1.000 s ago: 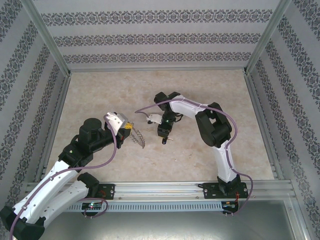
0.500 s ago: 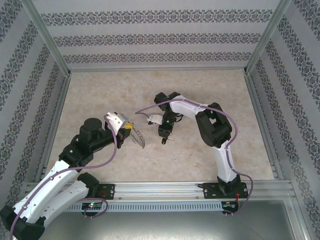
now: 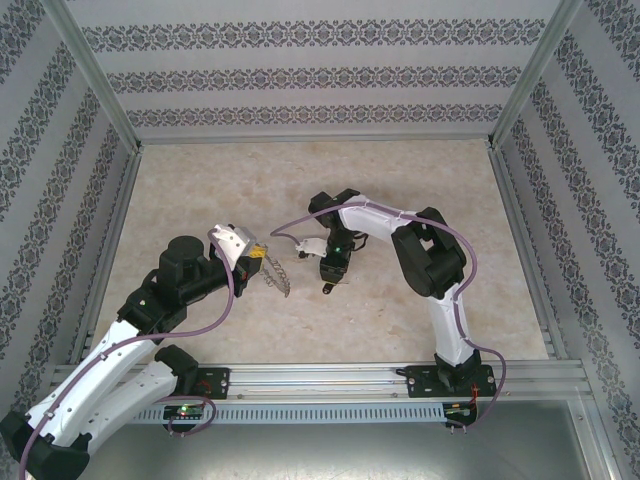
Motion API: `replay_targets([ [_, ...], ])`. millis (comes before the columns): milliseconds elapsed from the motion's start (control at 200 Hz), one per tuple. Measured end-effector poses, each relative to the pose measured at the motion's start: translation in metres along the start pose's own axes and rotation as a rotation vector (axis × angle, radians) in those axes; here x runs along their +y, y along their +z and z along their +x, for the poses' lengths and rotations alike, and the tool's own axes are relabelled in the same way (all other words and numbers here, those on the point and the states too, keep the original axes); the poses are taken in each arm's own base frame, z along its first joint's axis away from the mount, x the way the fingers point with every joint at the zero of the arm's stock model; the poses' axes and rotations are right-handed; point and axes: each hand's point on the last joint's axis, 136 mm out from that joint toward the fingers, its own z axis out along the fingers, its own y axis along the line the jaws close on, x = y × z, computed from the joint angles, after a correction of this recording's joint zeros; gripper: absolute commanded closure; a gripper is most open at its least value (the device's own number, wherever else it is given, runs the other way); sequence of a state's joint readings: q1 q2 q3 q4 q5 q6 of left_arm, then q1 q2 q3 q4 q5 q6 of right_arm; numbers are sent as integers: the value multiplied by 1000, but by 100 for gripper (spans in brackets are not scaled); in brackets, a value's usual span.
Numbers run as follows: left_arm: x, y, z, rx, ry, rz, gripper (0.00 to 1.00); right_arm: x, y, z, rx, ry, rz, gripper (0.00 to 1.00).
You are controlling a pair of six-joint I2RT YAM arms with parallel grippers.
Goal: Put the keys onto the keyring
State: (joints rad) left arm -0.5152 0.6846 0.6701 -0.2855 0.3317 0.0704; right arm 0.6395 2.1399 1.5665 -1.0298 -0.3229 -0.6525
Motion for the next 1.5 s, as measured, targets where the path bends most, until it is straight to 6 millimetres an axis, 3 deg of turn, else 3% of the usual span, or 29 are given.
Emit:
replay_targets([
  [435,0,-1,-1,-3,1,-1,100,1,1,5,20,8,-1,84],
  [669,0,-1,-1,-3,1,-1,100,4,0,6,25,4,-4,100],
  [919,0,-1,-1,-6,2,-1,100,8,-9,6,-15,13,4,100],
  [1189,0,-2,-3,-9,10,0,100,25,-60,-9,-208,-5,66,100],
  [1499,-5,0,-15,-23,48,32,100,78,-177,-43,-676,-124,203,100],
])
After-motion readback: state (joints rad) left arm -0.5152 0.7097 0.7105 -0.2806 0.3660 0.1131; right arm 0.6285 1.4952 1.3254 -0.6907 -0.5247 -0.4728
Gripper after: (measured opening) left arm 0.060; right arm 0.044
